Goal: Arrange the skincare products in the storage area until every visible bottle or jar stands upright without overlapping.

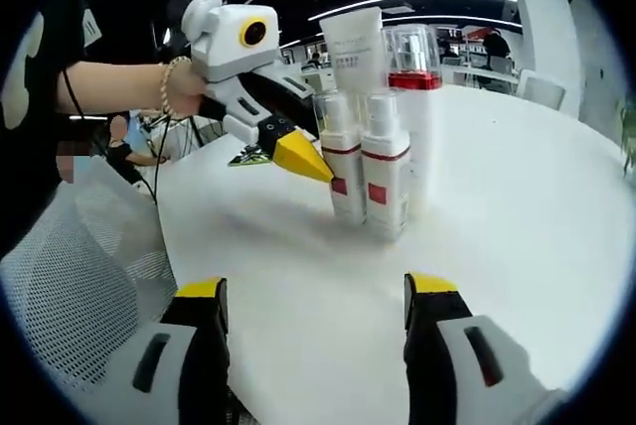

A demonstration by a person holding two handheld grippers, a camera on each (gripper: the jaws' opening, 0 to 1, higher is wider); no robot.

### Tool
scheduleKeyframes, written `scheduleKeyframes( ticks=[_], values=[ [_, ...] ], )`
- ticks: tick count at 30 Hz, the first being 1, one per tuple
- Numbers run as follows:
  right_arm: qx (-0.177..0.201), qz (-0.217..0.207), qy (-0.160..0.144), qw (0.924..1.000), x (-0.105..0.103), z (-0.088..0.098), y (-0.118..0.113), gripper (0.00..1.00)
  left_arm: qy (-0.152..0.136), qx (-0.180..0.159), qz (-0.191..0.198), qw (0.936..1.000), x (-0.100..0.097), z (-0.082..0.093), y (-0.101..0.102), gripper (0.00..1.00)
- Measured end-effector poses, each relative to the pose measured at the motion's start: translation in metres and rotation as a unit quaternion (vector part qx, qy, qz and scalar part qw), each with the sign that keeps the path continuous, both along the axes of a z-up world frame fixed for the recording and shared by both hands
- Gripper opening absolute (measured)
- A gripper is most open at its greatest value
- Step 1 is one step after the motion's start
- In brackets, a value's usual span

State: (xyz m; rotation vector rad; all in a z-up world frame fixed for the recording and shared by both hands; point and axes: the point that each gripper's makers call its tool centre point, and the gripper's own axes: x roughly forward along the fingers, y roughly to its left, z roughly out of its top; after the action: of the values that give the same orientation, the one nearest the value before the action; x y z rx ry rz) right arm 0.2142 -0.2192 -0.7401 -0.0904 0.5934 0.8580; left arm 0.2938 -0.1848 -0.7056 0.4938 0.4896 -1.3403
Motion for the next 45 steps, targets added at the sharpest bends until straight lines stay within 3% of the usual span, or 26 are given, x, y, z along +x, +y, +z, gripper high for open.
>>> scheduleKeyframes(
  ticks=[11,15,25,35,42,45],
  values=[
    [0.003,-0.006,0.006,1.0,-0.002,-0.001,-0.002,0.72,-0.002,0.0,0.005,1.0,0.005,0.0,0.0,0.14],
    [0.003,-0.009,0.005,0.9999,-0.001,0.0,-0.002,0.73,0.006,-0.008,0.008,0.9999,0.004,0.002,0.0,0.22],
    [0.002,-0.013,0.001,0.9999,0.0,0.007,0.002,0.77,0.008,-0.001,0.01,0.9999,-0.01,0.008,0.006,0.27],
    [0.0,-0.022,-0.001,0.9998,0.002,0.015,0.002,0.8,0.028,0.006,0.043,0.9987,-0.025,0.011,0.028,0.36],
    [-0.005,-0.032,-0.007,0.9994,0.005,0.025,0.002,0.78,0.051,0.019,0.088,0.9946,-0.035,0.009,0.053,0.43],
    [-0.004,-0.04,0.005,0.9992,0.004,0.024,0.003,0.8,0.068,0.026,0.117,0.9904,-0.038,0.006,0.066,0.47]
  ],
)
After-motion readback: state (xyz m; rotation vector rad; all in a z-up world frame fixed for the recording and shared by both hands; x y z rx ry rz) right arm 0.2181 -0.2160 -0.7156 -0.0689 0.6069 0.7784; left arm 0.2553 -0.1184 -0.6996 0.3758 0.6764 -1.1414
